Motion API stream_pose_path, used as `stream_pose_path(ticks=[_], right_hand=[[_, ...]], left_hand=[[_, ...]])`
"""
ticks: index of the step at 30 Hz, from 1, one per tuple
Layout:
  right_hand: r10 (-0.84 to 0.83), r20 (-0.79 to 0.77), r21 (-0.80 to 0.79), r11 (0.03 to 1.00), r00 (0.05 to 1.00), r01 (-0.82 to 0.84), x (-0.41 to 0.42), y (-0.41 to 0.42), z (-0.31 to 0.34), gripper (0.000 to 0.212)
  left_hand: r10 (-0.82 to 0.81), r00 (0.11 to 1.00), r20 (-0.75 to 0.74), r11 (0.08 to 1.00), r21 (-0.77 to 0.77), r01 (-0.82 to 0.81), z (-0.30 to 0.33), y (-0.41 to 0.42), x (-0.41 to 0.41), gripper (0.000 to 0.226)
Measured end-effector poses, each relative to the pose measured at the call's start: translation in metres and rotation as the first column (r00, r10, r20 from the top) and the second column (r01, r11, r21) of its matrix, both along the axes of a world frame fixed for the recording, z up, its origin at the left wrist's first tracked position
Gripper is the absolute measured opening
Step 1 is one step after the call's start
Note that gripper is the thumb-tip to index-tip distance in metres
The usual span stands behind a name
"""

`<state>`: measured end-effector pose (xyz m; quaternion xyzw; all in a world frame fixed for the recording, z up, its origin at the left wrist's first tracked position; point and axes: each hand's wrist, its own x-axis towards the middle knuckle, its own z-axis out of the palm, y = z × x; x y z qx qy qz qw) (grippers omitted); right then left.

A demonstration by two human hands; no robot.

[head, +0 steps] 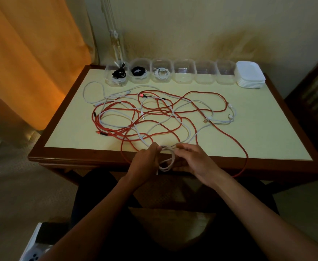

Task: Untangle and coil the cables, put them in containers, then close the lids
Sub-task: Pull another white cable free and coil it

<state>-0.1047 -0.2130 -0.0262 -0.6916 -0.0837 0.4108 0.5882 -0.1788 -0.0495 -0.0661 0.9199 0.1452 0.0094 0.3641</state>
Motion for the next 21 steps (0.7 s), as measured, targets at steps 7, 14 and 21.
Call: stream_pose_path(ticks=[7,14,21], right_hand=[[-0.057,0.012,0.06,0.997,0.998,0.056,-0.004,-0.009,0.001,0.076],[-0.156,0.078,0.078,0.986,0.985,0.15,-0.004,-0.019,0.005,0.066],[-0.183,0.215,0.103,0.981,0.959,0.164,-0.008,-0.029,-0.001,0.048]], left_hand=[[-0.16,0.981,0.106,0.987,0.013,0.159,0.001,-0.016,0.007,0.004],[0.103,0.992,0.079,0.986,0.124,-0.112,0.007,-0.029,0.02,0.043],[-0.105,0.916,-0.388,0.831,-0.541,-0.134,0.042,-0.016,0.02,0.027]])
